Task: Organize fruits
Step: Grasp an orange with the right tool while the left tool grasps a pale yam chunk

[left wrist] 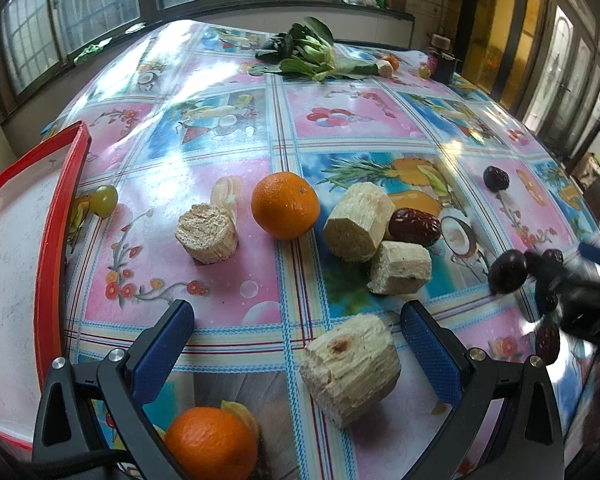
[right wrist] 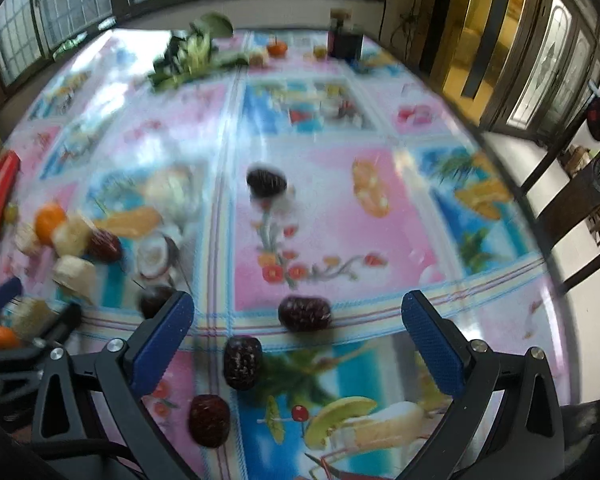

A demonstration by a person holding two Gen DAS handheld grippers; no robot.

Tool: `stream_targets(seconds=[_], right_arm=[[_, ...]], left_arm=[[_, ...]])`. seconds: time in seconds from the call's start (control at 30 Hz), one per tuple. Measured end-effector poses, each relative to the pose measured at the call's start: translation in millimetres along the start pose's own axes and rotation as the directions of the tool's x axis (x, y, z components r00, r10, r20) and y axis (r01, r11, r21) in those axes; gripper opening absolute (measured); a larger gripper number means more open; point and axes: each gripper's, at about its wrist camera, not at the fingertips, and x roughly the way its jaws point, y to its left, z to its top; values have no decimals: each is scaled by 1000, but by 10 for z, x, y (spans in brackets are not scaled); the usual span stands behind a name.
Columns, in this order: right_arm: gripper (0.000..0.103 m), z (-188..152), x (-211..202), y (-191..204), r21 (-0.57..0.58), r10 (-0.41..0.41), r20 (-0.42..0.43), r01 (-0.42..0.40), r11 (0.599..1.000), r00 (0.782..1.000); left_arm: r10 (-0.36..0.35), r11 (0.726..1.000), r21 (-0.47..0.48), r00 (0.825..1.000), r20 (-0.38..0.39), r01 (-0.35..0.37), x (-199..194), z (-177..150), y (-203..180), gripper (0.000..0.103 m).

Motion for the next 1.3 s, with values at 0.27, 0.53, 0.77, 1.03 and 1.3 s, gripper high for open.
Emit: stream_targets(seconds=[0.27,0.53,0.77,1.03,1.3], right_arm=[[103,-3,-1173,-330,48,-22,277,9,999,961],[100,-580,-1296,-1025,195,-23,106,2,981,994],[87,-1074,-1242,-1090,217,-31,44,20,976,999],[64,-1213,-1450,-930,159,29,108,-46,986,994],[58,-1425,-975,-963,209,60,-35,-51,976,998]], left_arm=[[6,1000,-13,1000,-23,-7,-258,60,94,102],[-75,990,119,997,33,70,-836,-76,60,97],[-160,956,232,983,-95,178,-816,-293,-182,77],[-194,950,221,972,-134,220,-652,-181,38,65],[-248,938,201,952,-179,282,-483,-43,163,64]])
